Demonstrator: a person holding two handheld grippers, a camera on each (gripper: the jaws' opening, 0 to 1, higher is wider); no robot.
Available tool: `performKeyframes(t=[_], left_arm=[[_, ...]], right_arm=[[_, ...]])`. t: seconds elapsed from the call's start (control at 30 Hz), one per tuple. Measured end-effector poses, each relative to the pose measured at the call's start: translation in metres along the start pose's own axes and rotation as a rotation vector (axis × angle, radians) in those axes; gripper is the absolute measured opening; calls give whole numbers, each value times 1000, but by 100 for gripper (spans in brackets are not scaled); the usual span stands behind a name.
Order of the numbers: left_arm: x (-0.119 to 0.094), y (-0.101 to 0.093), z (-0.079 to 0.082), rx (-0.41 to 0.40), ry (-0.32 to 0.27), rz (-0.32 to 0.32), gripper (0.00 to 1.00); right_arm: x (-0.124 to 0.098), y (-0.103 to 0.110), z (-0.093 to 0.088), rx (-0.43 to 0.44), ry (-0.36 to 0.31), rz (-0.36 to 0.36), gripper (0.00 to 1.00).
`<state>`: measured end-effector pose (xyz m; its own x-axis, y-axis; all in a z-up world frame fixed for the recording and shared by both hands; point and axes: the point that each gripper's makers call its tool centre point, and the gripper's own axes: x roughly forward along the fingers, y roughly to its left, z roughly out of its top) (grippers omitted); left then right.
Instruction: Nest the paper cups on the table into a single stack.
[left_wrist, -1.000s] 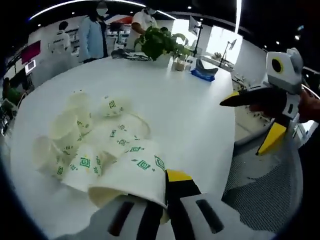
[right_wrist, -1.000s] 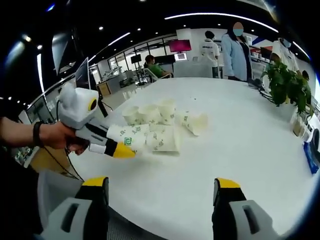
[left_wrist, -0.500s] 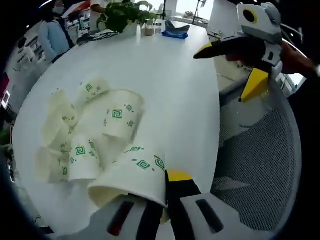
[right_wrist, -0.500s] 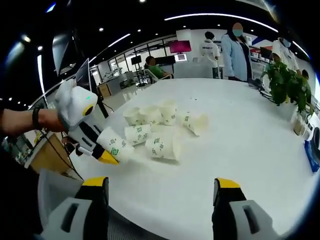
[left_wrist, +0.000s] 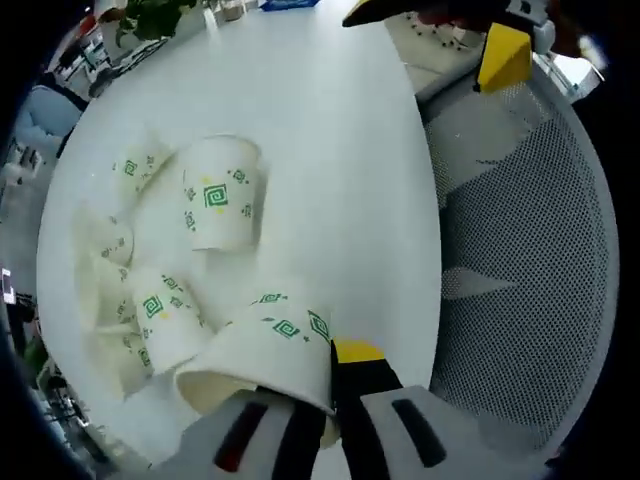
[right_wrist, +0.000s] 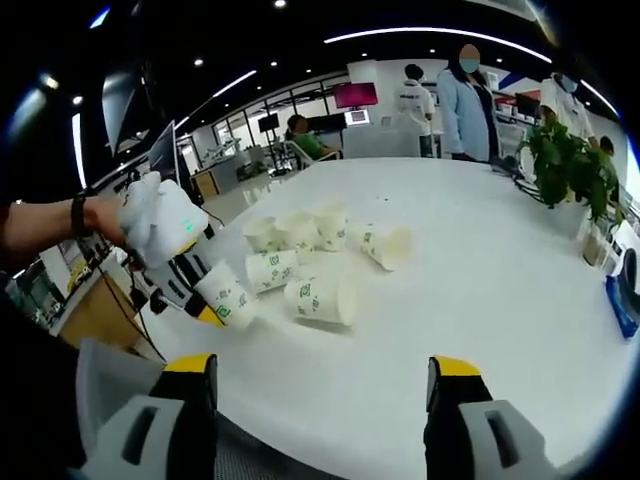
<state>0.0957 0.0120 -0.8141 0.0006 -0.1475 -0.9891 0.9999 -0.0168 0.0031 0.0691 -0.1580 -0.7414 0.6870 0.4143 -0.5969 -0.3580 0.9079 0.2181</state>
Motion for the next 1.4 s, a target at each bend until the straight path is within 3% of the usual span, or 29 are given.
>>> performKeyframes(t=[0.17,0.5,1.4], left_arm=[[0,9,-12,87,97,13,0],[5,18,-17,146,172,9,0],[6,8,-7,213,148,-12,0]], right_arm=[[0,2,0,4,-1,1,87],[-2,3,3,11,-12,-1,87],[-4,-1,-1,24,-7,-7,87]])
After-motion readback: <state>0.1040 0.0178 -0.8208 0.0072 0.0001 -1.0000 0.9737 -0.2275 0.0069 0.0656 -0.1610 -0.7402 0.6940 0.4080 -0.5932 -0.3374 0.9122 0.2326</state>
